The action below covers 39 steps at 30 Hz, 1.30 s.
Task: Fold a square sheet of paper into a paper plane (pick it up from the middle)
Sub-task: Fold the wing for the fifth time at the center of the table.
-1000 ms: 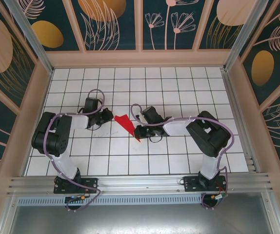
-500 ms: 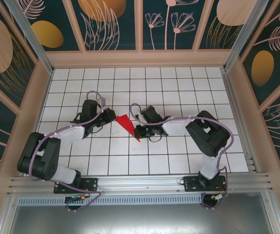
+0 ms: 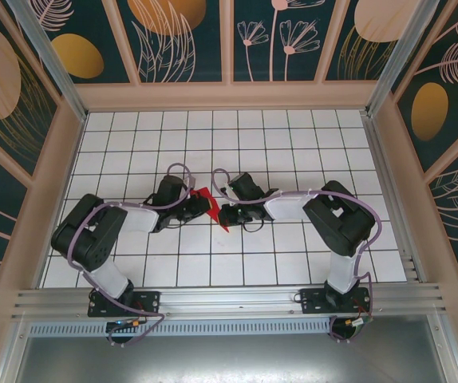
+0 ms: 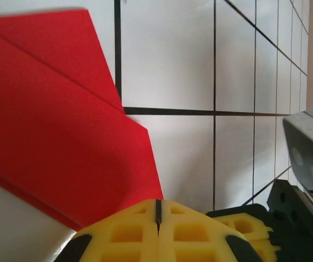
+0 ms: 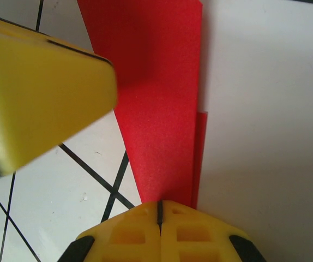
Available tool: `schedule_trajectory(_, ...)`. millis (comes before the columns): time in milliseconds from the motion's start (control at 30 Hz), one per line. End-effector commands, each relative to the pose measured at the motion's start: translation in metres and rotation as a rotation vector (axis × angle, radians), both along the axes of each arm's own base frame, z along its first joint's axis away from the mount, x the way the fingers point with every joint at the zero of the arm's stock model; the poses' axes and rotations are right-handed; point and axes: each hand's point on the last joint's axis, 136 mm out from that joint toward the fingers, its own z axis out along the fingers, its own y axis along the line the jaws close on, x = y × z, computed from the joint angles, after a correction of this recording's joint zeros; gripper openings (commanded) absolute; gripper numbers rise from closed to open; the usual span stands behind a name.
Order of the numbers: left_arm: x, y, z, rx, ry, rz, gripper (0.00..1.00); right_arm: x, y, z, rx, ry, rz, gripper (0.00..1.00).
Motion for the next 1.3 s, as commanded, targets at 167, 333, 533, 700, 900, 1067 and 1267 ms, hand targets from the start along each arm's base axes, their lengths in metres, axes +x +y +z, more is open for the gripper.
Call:
schedule_trajectory(167, 0.005, 0.018, -0.026, 0.085, 0.007, 0.099, 0.00, -0.061, -0.078, -0.092, -0.397, 0.208, -0.021, 0.00)
schedule_trajectory(333, 0.011, 0.035, -0.036, 0.156, 0.008, 0.178, 0.00, -0.067, -0.085, -0.095, -0.428, 0.226, -0.017, 0.00)
schedule_trajectory(533, 0.024, 0.062, -0.040, 0.198, 0.013, 0.227, 0.00, -0.074, -0.097, -0.100, -0.471, 0.239, -0.013, 0.00)
schedule_trajectory(700, 0.038, 0.092, -0.043, 0.254, -0.001, 0.274, 0.00, -0.078, -0.101, -0.102, -0.477, 0.248, -0.012, 0.00)
schedule_trajectory(900, 0.063, 0.117, -0.043, 0.314, -0.003, 0.328, 0.00, -0.079, -0.103, -0.101, -0.484, 0.253, -0.018, 0.00)
schedule_trajectory(1067, 0.077, 0.127, -0.040, 0.341, -0.007, 0.358, 0.00, -0.079, -0.102, -0.100, -0.478, 0.252, -0.026, 0.00)
schedule_trajectory(1267, 0.081, 0.107, 0.010, 0.208, -0.114, 0.314, 0.00, -0.074, -0.094, -0.095, -0.446, 0.246, -0.027, 0.00)
